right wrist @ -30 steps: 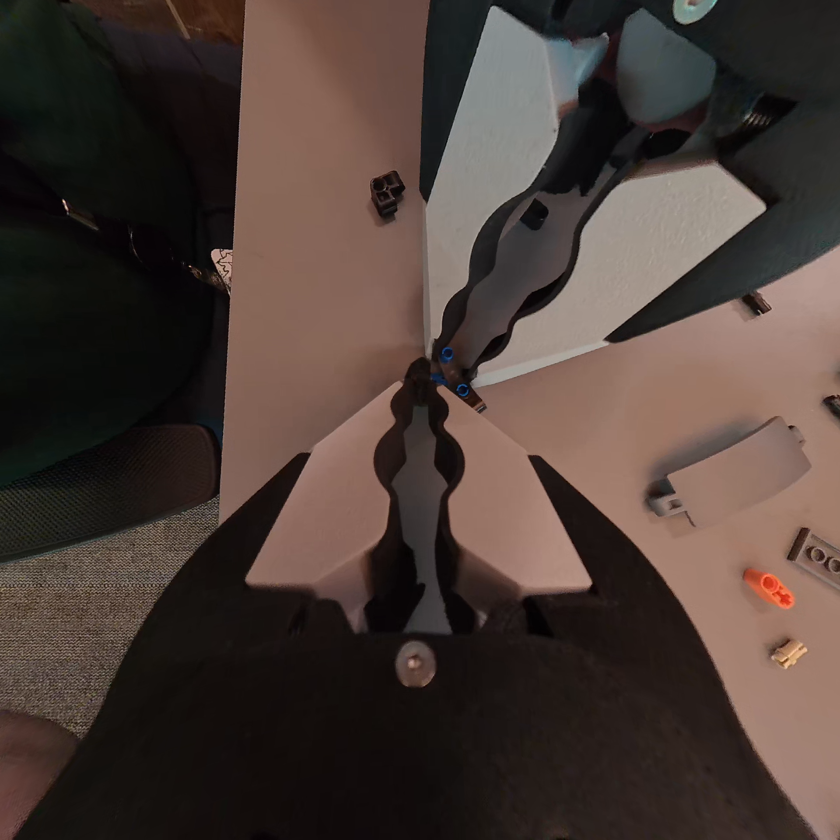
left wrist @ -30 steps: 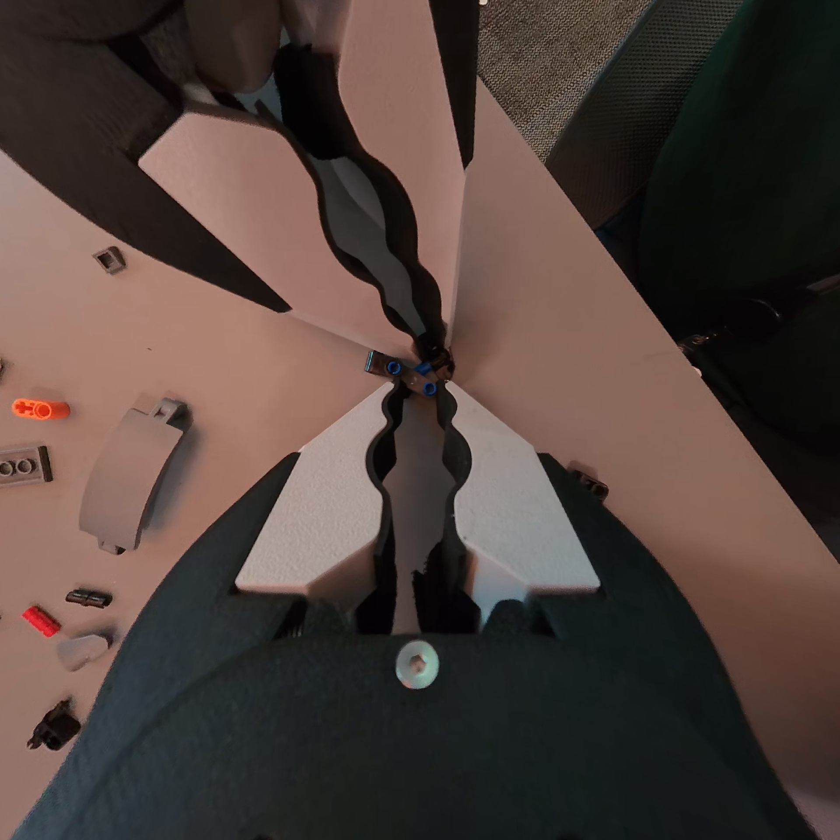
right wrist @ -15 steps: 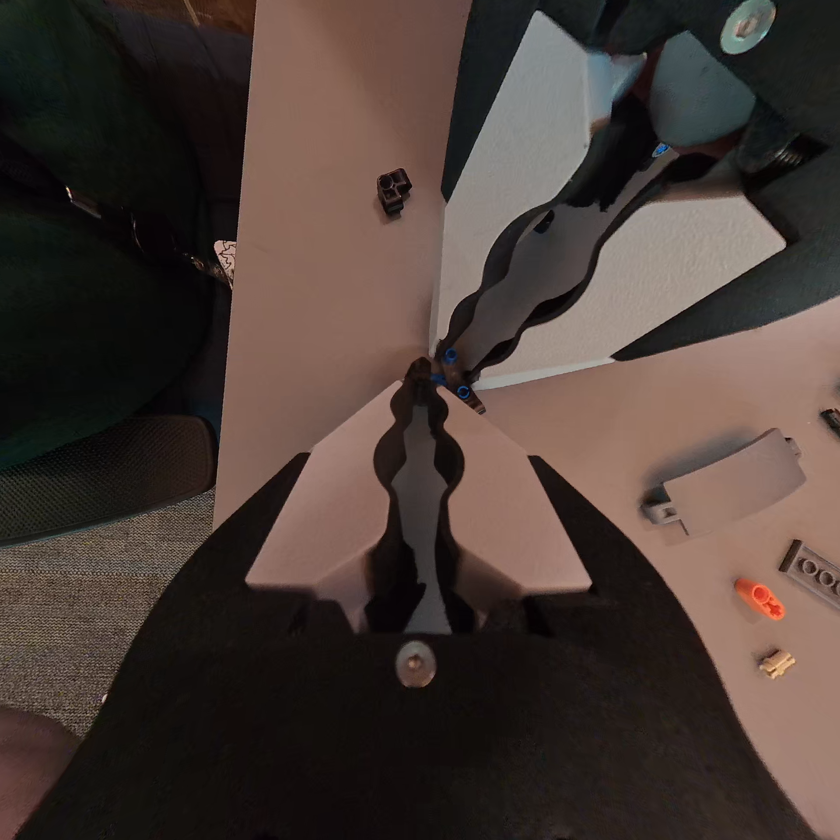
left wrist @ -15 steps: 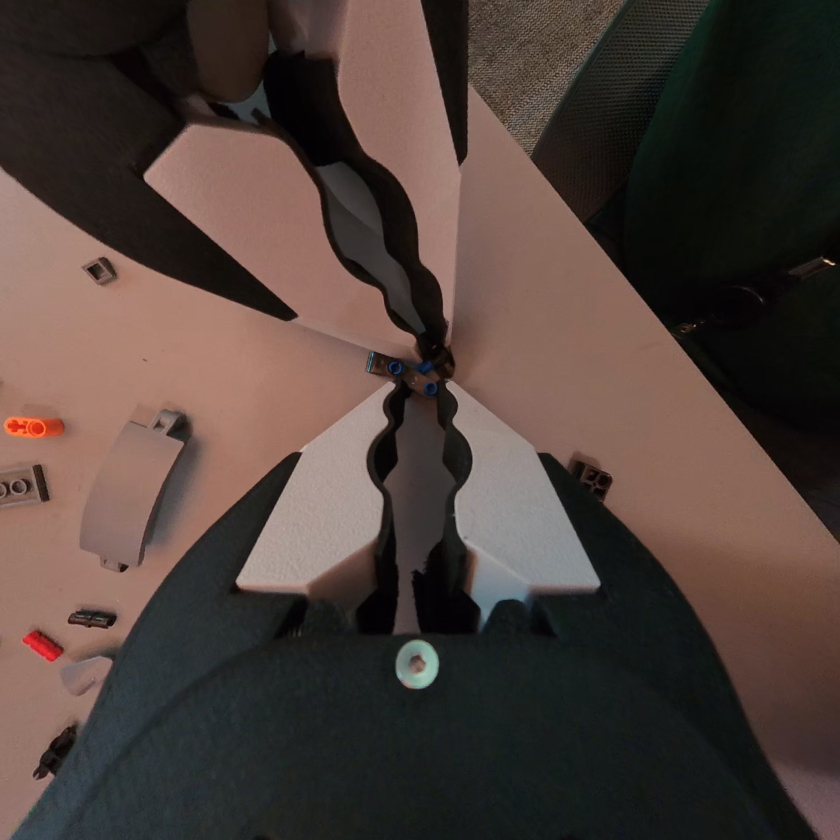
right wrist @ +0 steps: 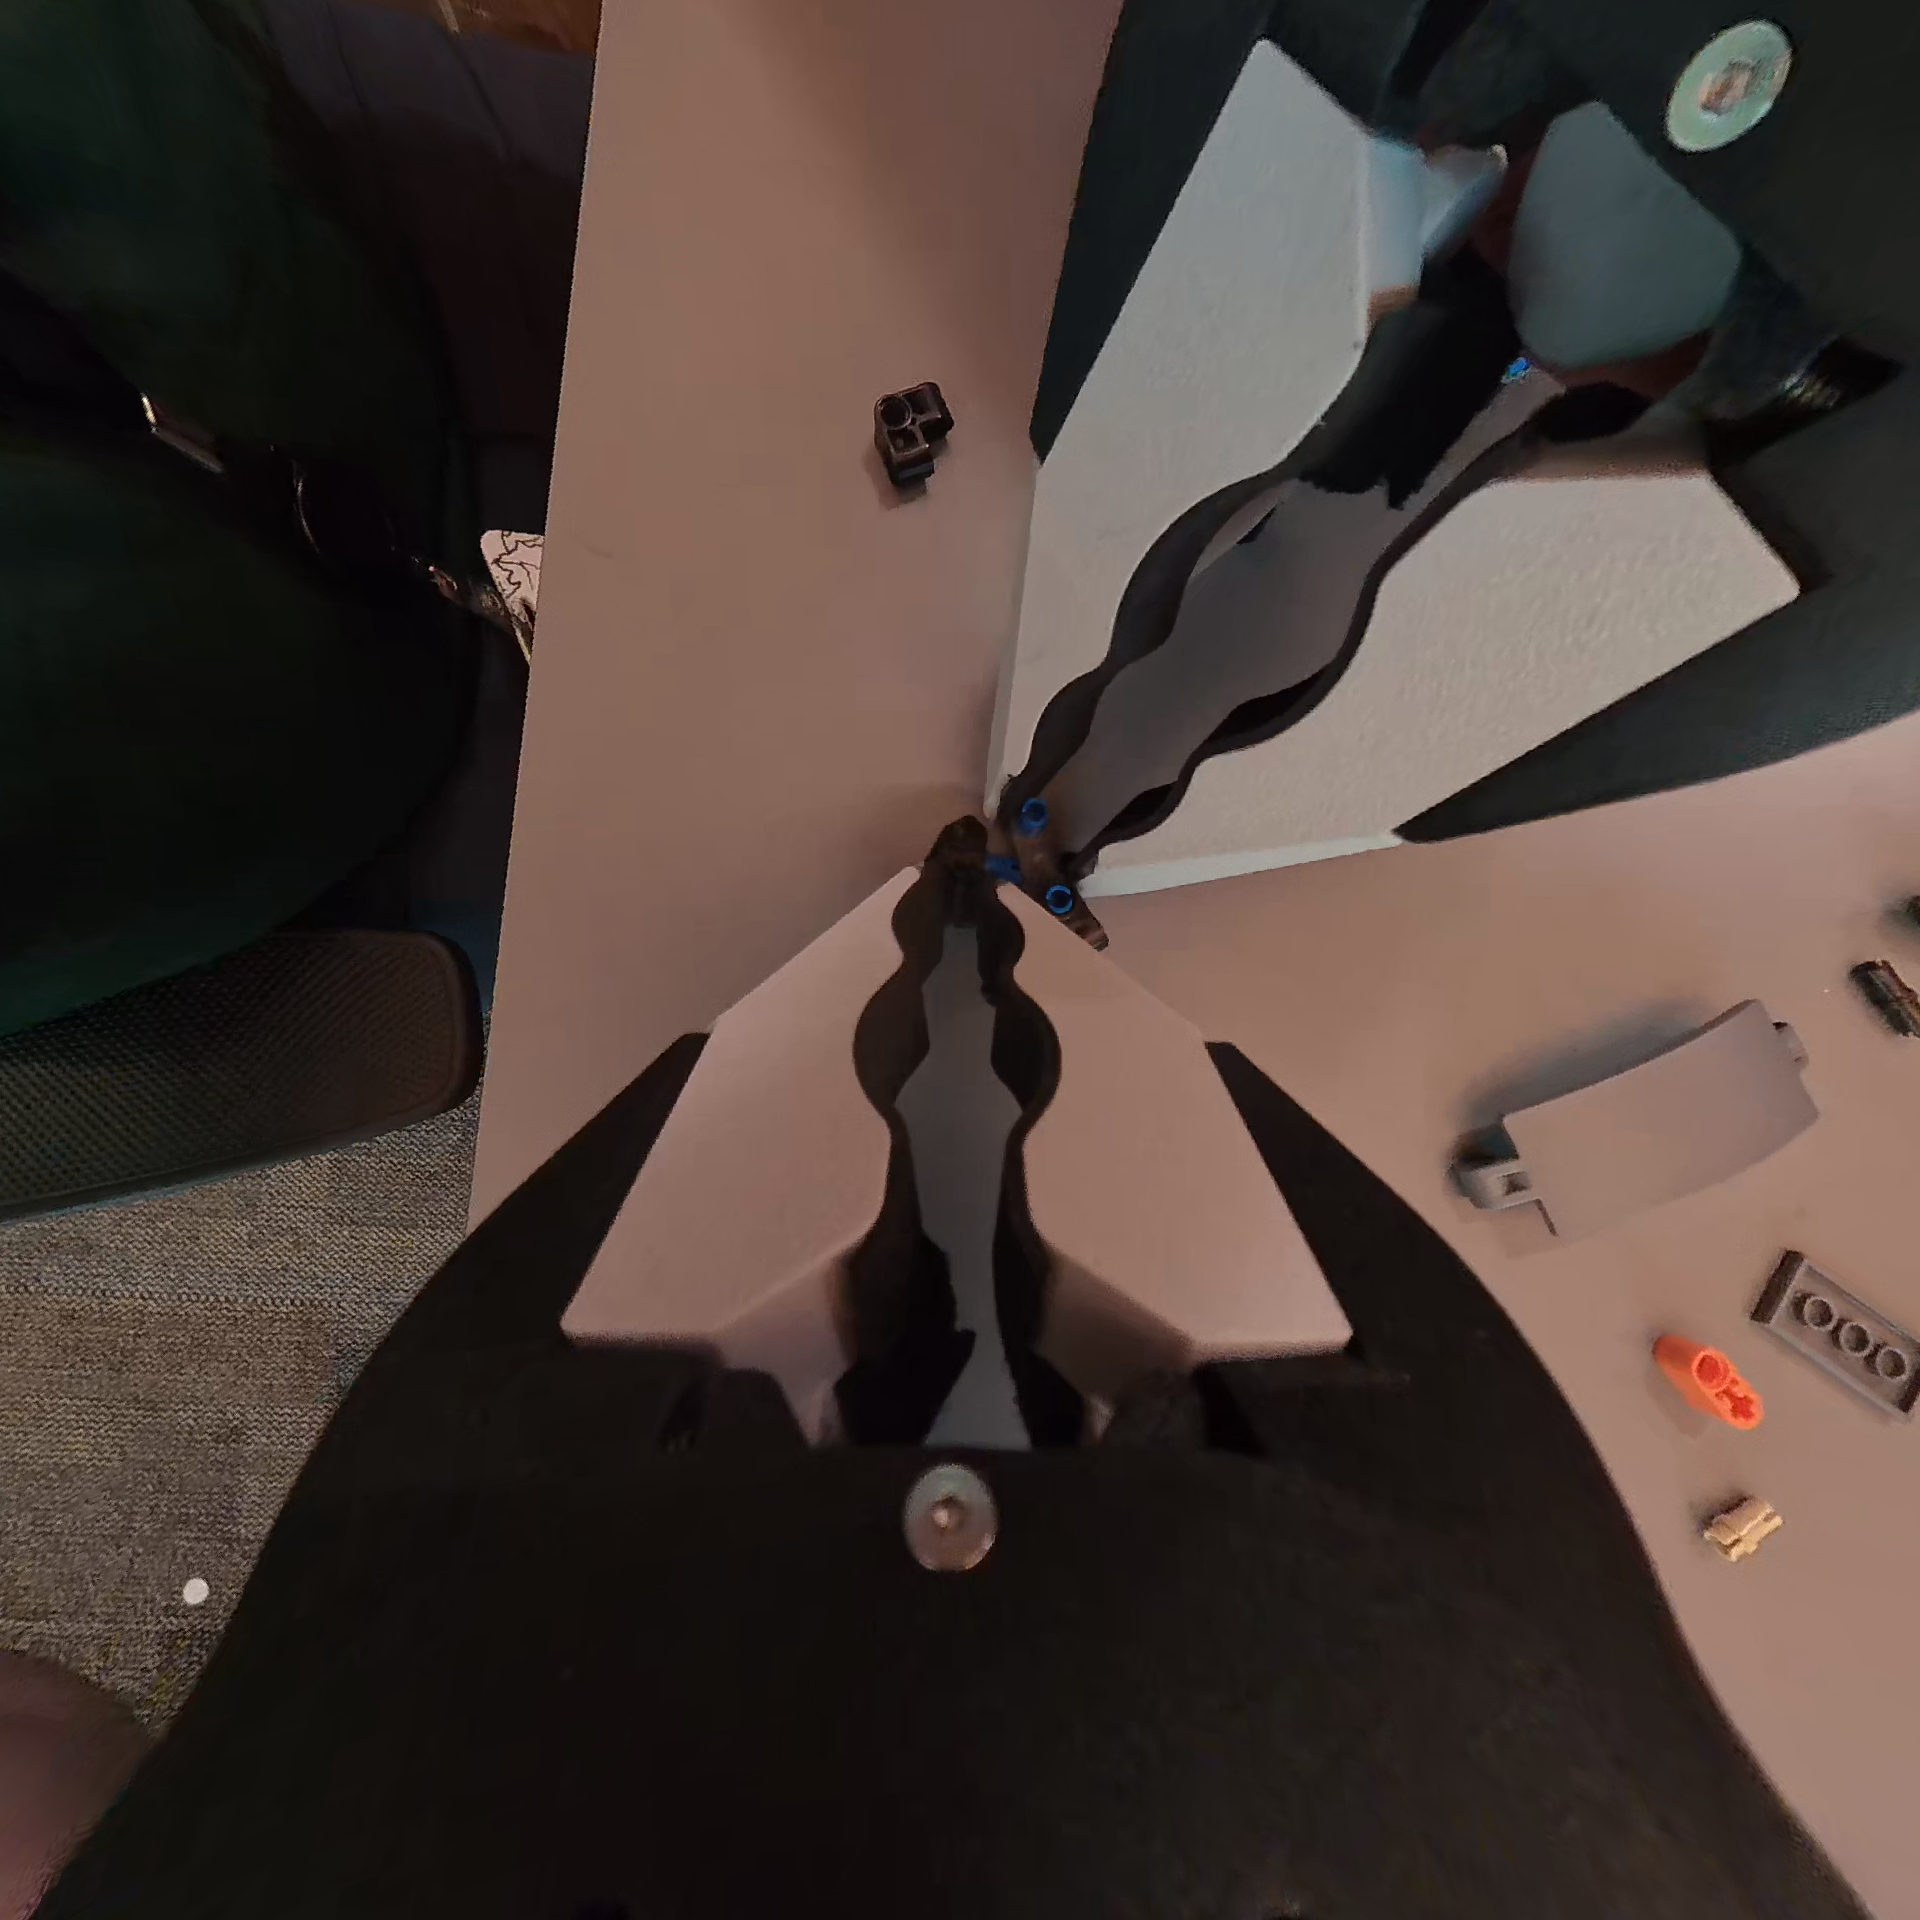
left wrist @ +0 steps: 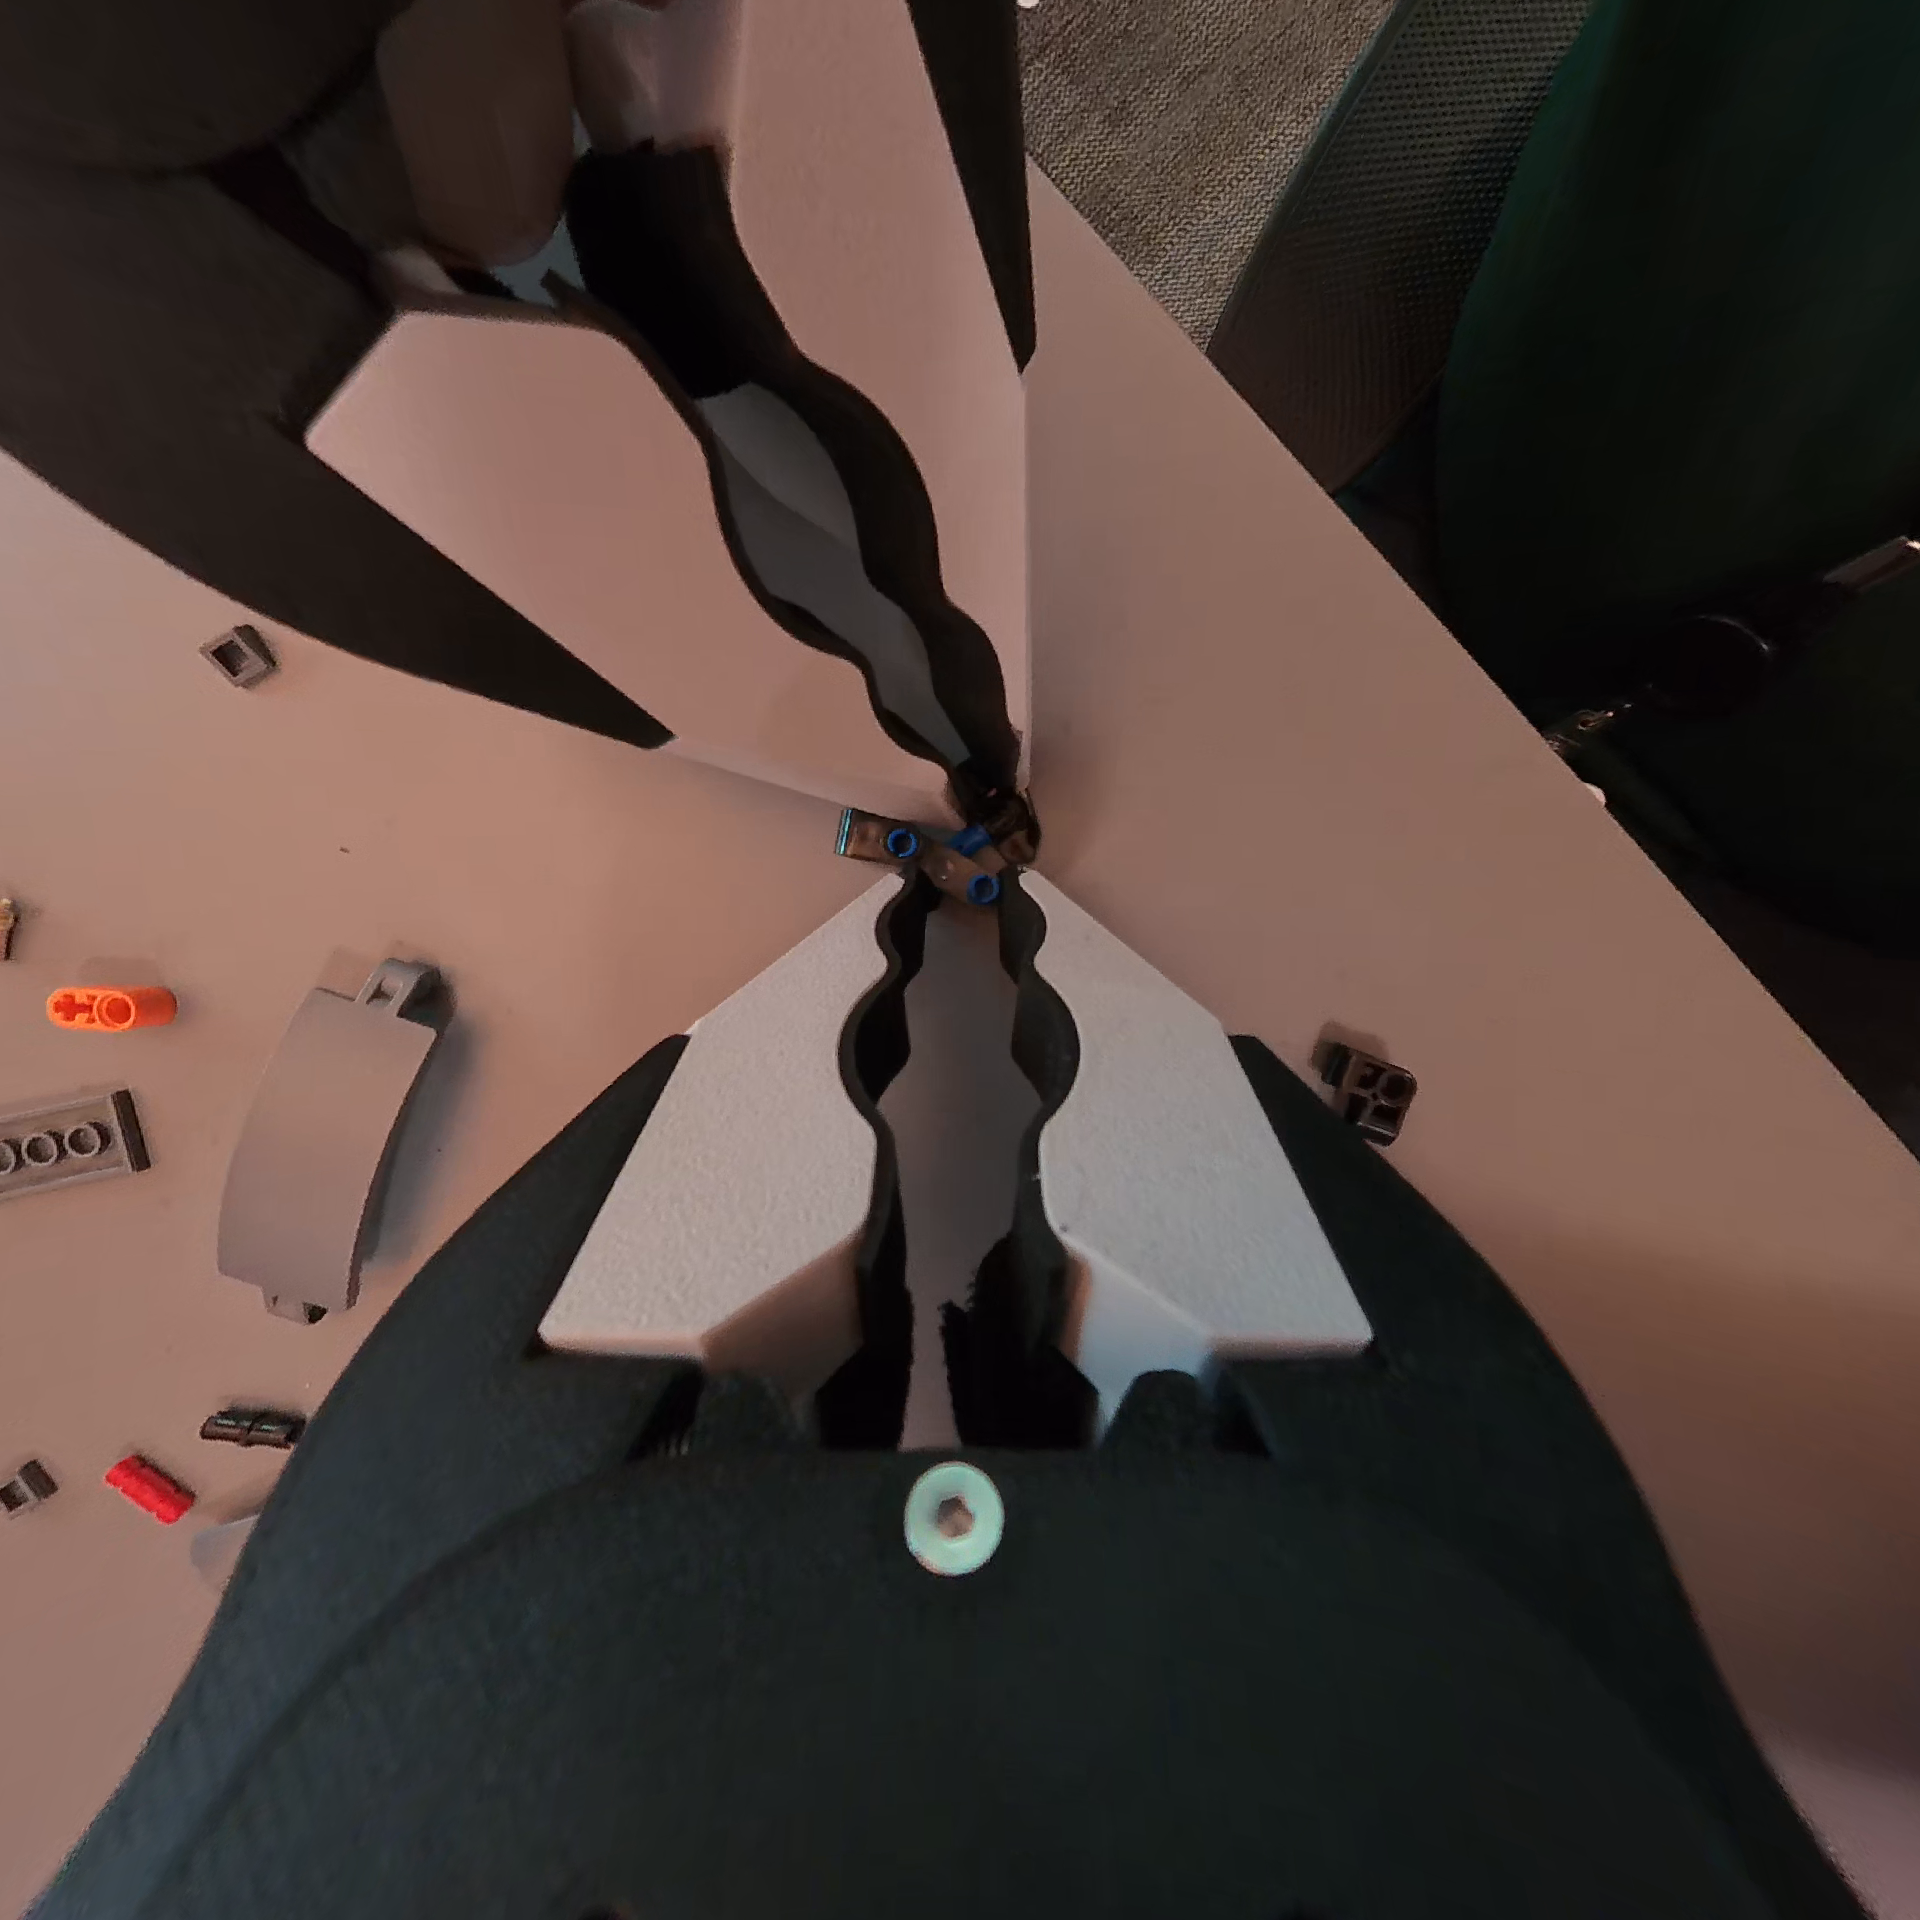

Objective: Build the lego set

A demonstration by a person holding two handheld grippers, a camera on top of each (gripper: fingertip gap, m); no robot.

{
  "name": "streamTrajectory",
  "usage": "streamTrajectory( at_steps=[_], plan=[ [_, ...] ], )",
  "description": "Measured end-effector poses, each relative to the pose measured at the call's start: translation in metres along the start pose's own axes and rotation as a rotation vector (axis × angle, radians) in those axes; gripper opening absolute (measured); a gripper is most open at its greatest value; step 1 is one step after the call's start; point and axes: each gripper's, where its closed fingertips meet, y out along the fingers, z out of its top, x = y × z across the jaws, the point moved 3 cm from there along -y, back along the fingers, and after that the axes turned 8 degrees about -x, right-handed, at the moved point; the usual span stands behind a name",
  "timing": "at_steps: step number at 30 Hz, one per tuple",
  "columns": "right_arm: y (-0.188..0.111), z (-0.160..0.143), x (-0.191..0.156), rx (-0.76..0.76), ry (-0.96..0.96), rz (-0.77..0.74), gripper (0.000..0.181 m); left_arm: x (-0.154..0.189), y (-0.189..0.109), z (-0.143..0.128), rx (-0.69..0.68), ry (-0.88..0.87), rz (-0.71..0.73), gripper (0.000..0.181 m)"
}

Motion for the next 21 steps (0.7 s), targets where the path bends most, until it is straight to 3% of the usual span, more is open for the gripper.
streamTrajectory(
  at_steps=[16,21],
  plan=[
    [0.0005,-0.0004,0.0003,0.019,-0.029,0.004,0.004,-0.0007,-0.0003,0.0002,-0.019,0.038,-0.02,0.012],
    [0.0001,0.0008,-0.0011,0.002,-0.005,-0.083,0.005,-0.0002,-0.0002,-0.0003,0.0,0.028,-0.009,0.012]
  ],
)
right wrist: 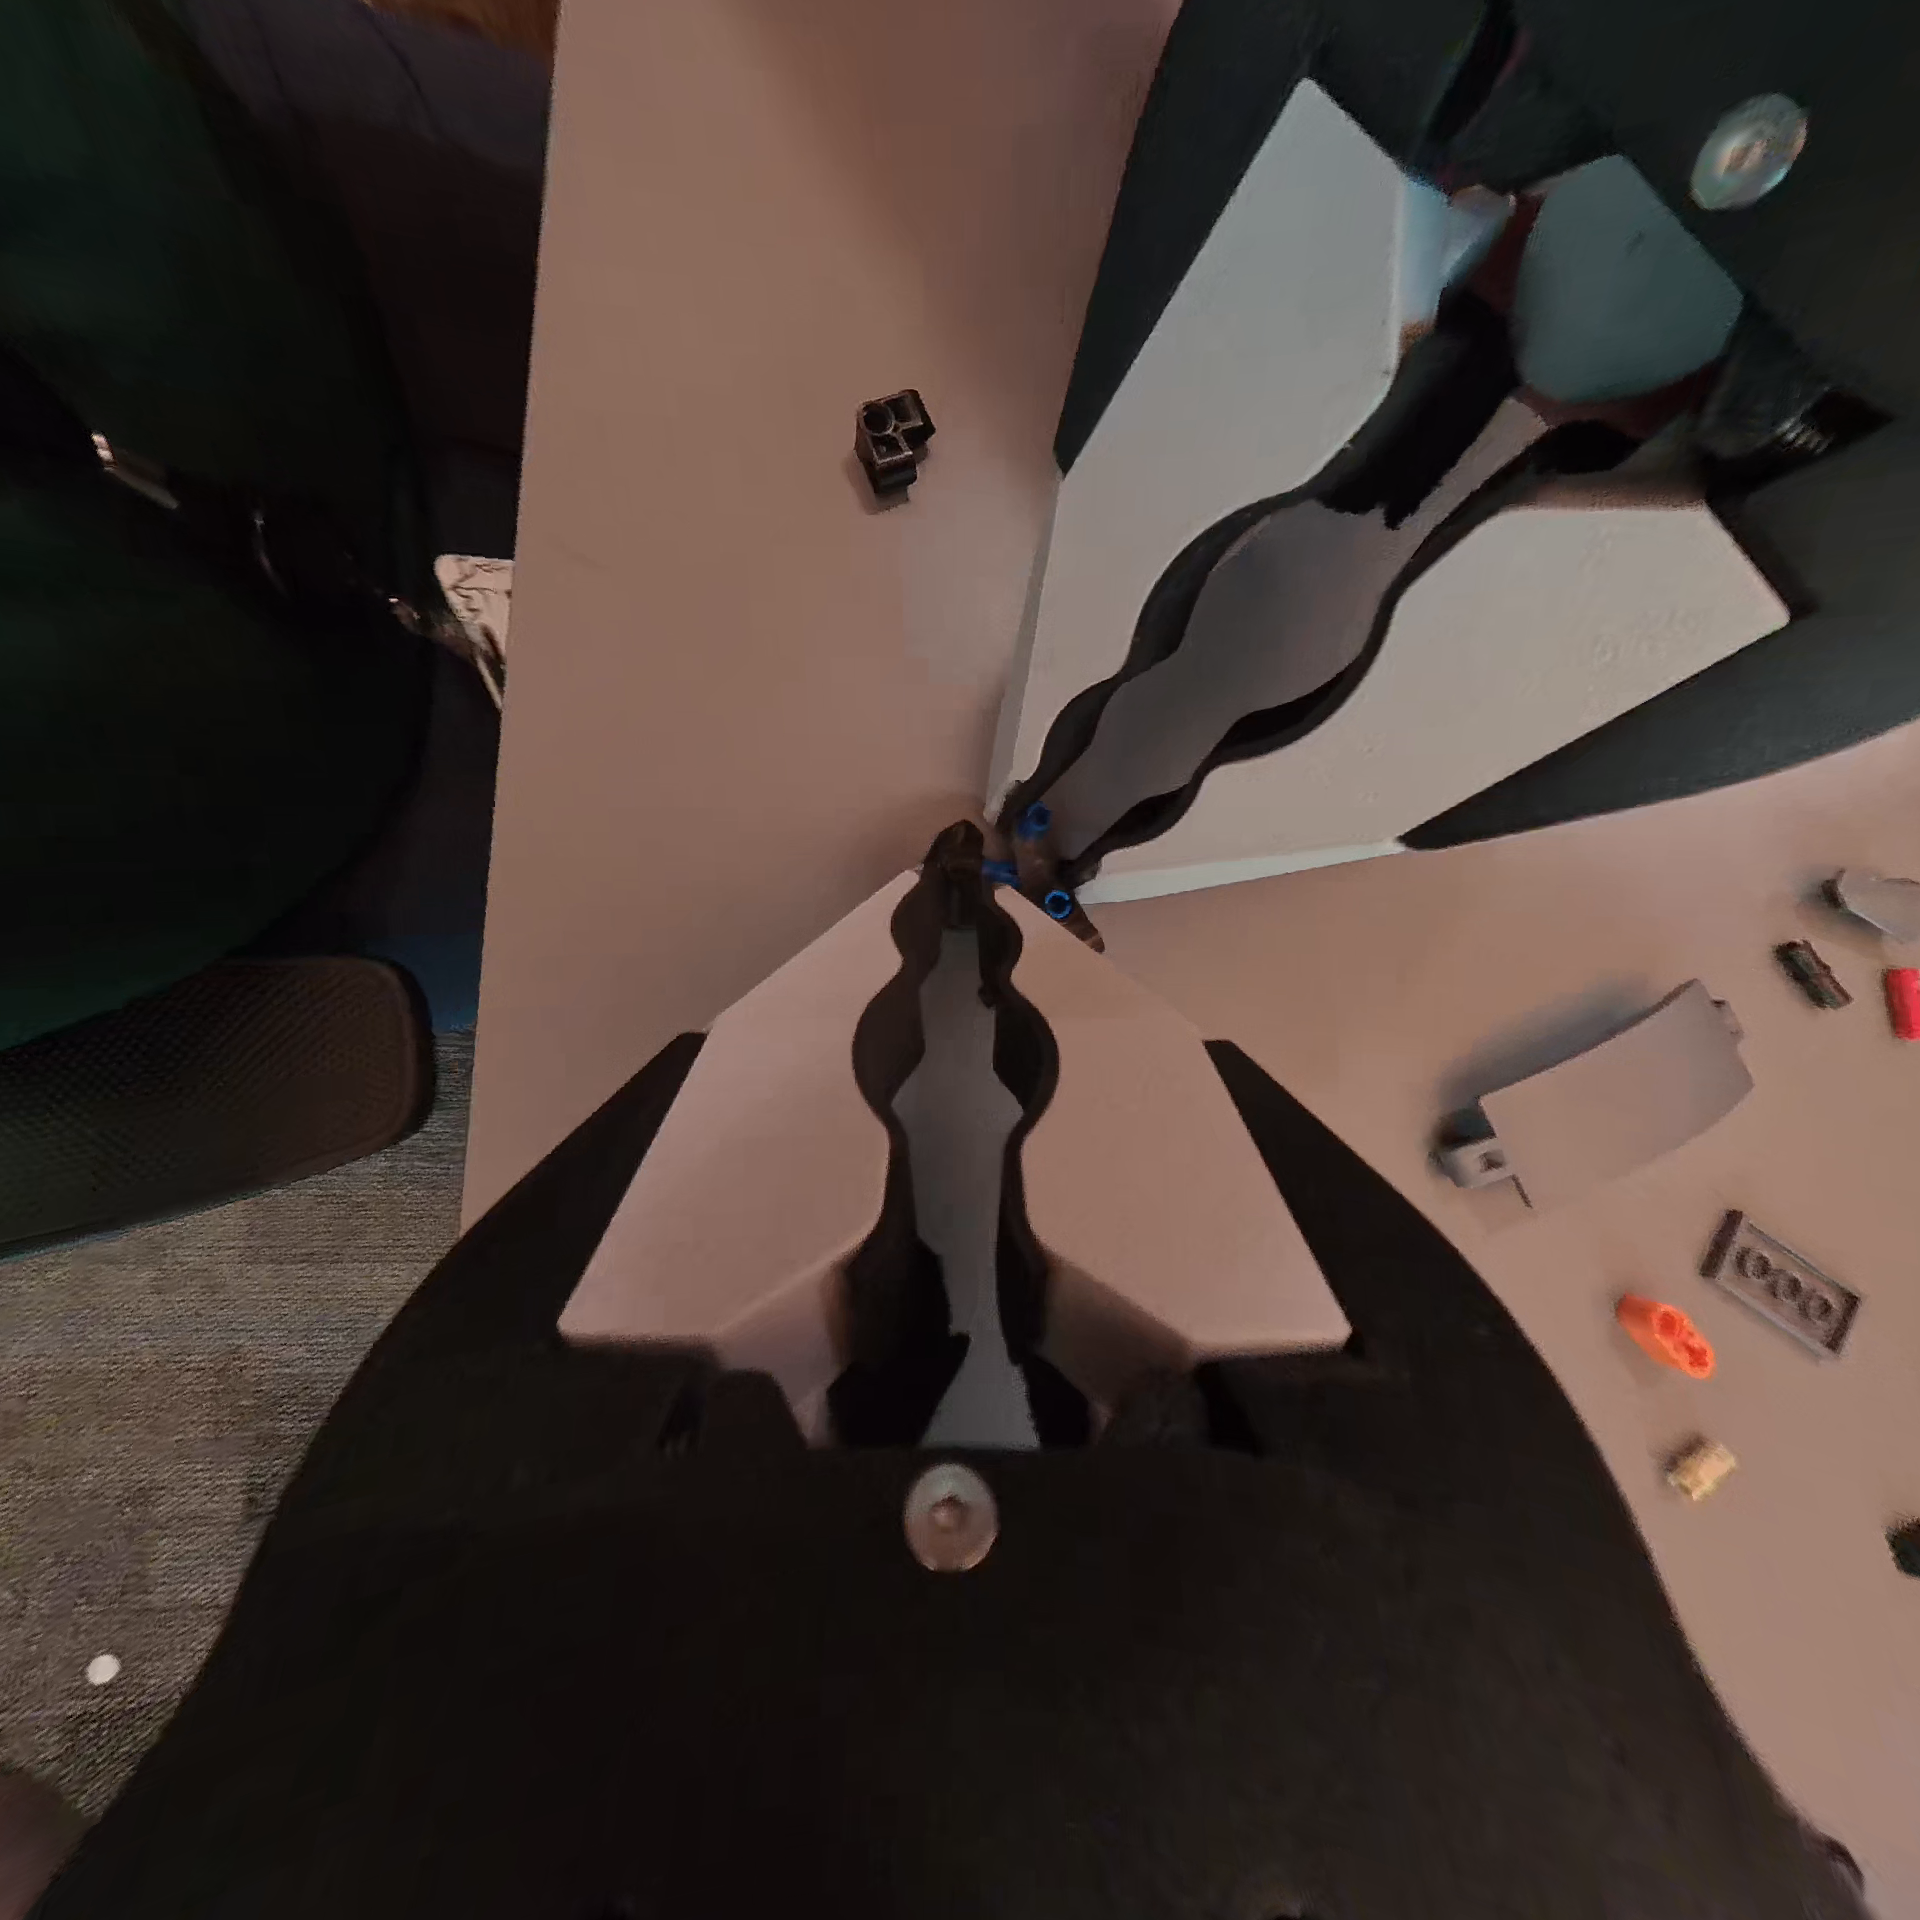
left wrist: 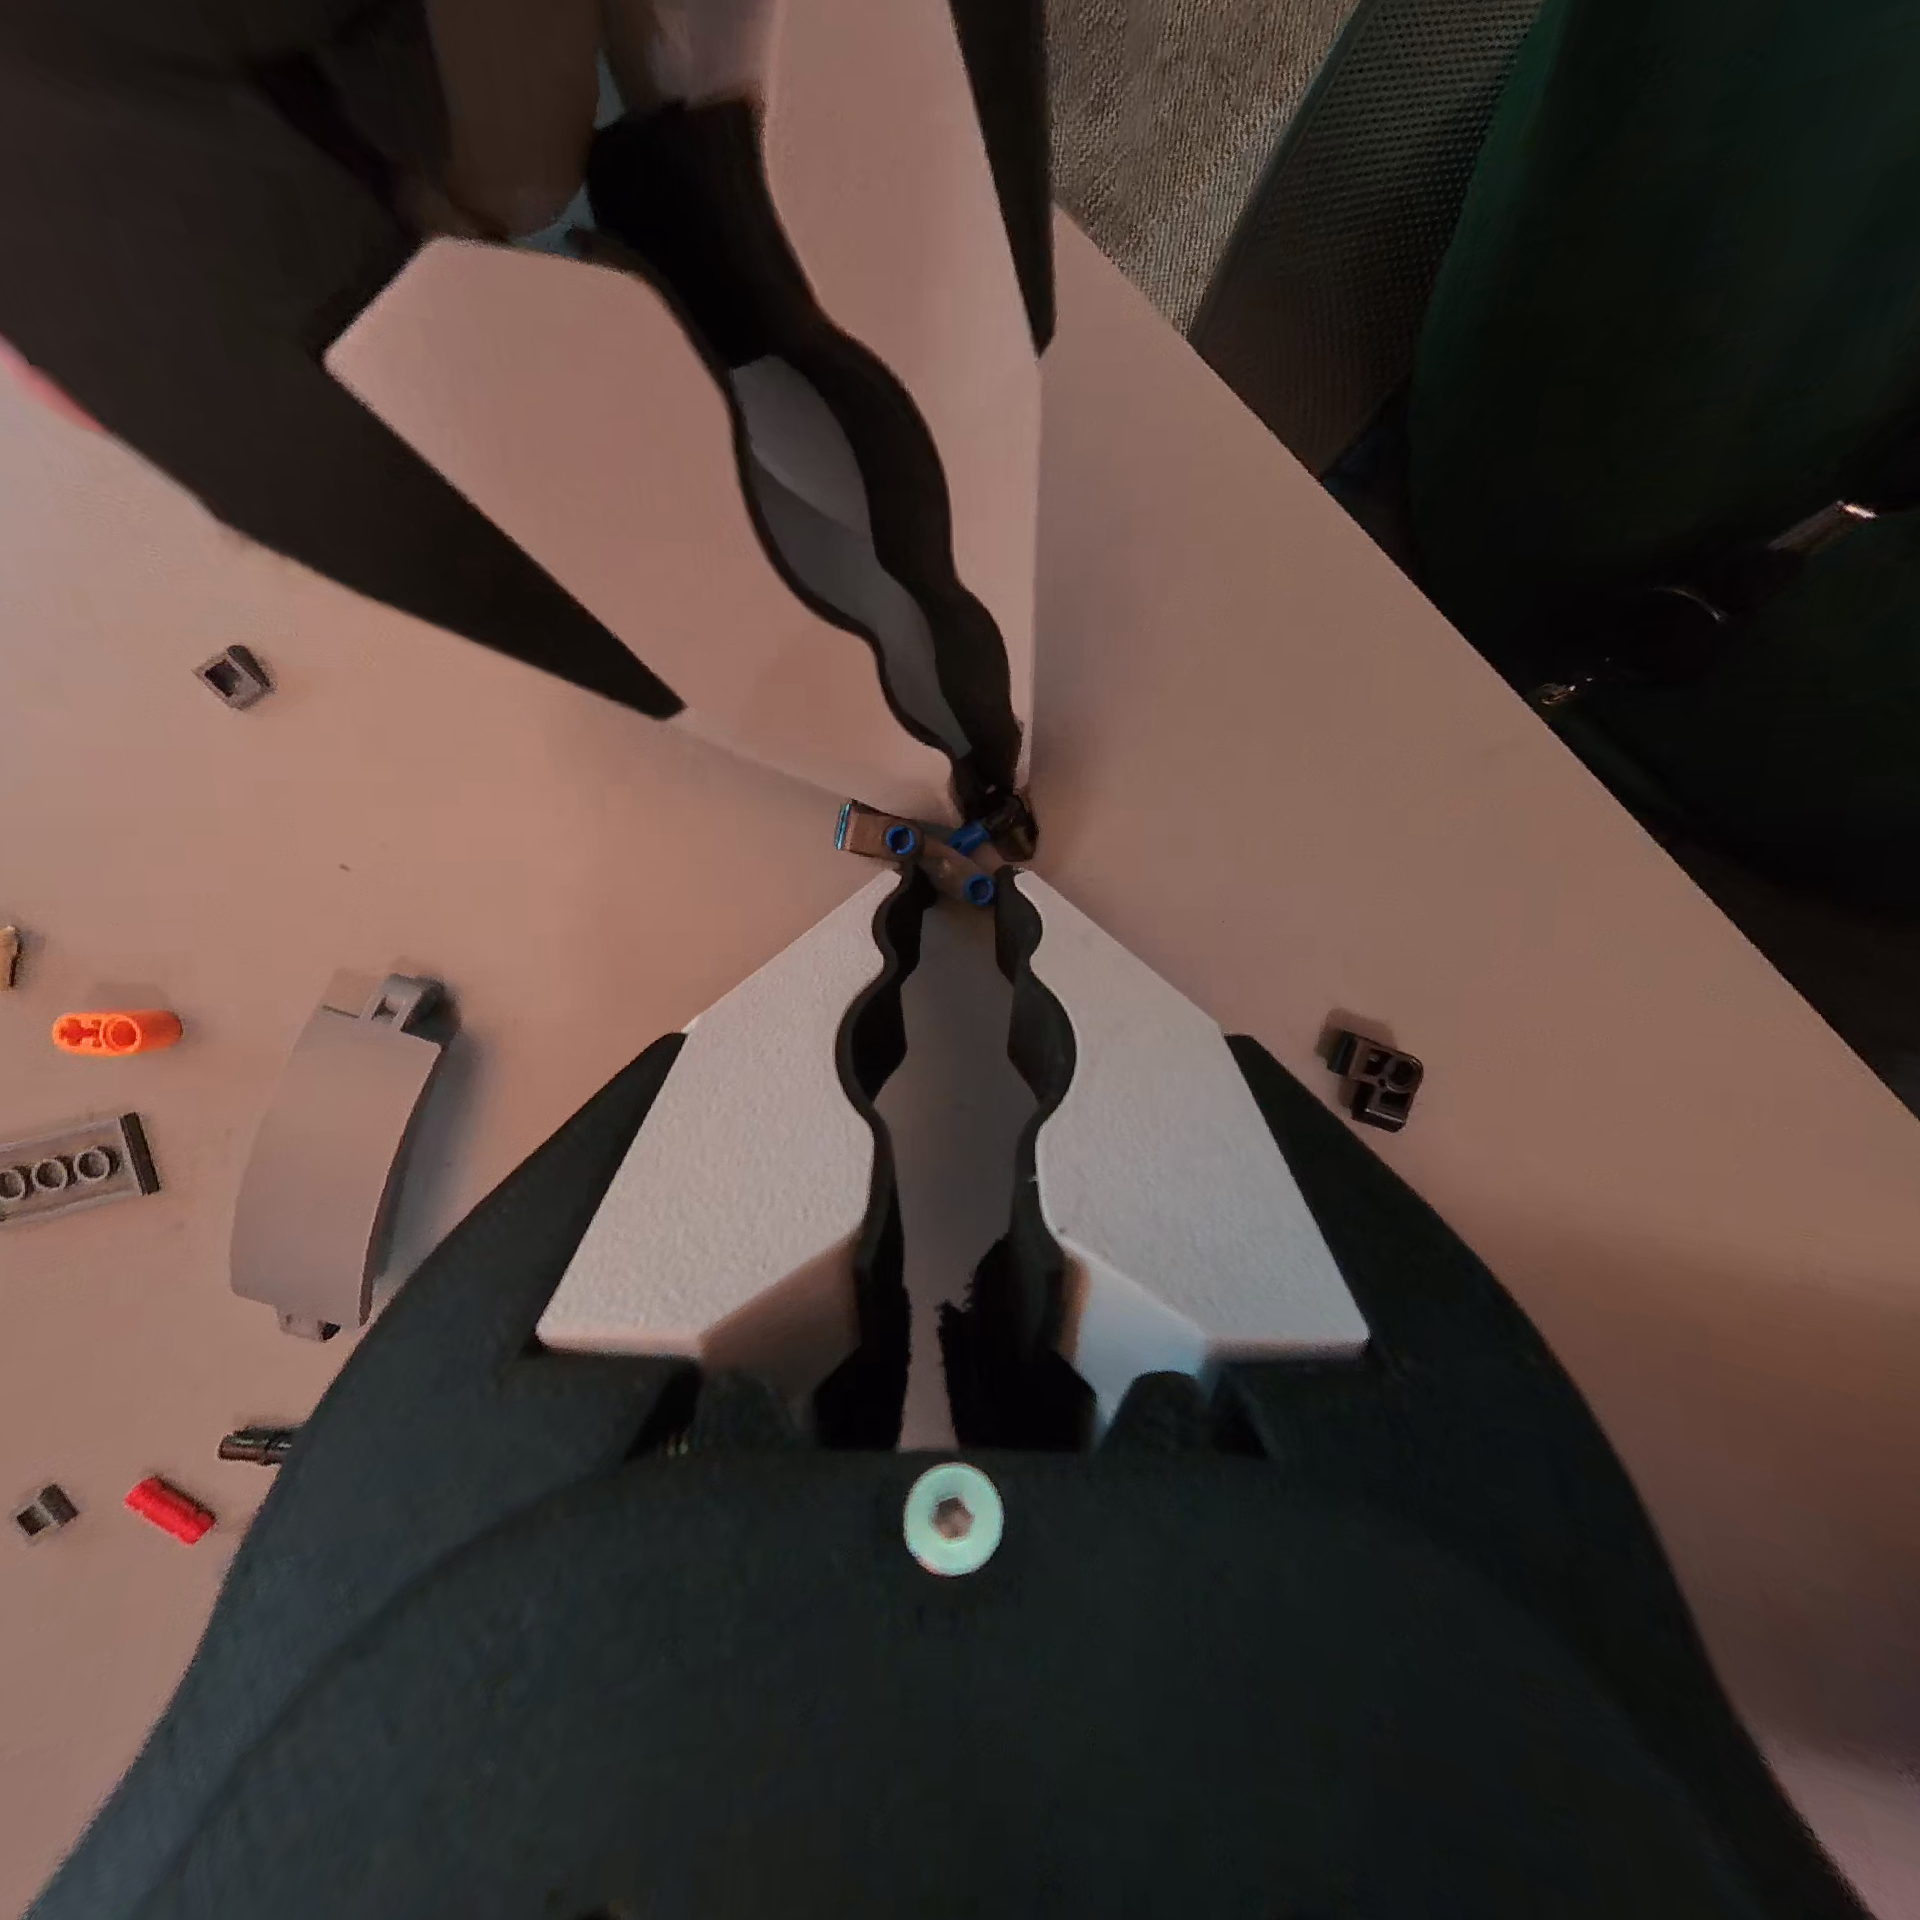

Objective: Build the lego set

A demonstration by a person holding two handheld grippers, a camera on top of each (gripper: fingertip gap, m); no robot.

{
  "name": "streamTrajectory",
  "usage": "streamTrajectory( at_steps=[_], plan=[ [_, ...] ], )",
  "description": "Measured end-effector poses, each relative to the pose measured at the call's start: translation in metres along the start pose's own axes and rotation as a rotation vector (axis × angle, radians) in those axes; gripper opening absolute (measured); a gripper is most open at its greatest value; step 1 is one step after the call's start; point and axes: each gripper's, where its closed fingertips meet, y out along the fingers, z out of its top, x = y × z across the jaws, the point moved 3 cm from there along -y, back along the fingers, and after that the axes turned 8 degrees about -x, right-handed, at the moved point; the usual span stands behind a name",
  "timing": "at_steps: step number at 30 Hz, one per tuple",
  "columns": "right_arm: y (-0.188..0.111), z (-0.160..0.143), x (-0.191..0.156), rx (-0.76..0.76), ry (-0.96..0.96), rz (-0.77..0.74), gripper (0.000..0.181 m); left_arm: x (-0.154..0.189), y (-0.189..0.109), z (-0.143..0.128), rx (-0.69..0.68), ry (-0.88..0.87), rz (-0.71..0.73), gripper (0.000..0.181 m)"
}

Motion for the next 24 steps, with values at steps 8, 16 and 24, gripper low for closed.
streamTrajectory(
  at_steps=[8,16,24],
  plan=[
    [-0.0023,0.0002,-0.0026,-0.049,0.062,-0.133,0.006,-0.0007,0.0007,0.0009,0.023,-0.012,0.041,0.012],
    [-0.0029,-0.003,-0.0033,-0.007,0.051,-0.135,0.004,-0.0014,0.0009,0.0015,0.024,-0.011,0.031,0.012],
    [-0.0032,-0.004,-0.0021,-0.01,0.01,-0.102,0.004,-0.0016,0.0013,0.0023,0.029,-0.004,0.027,0.012]
  ],
)
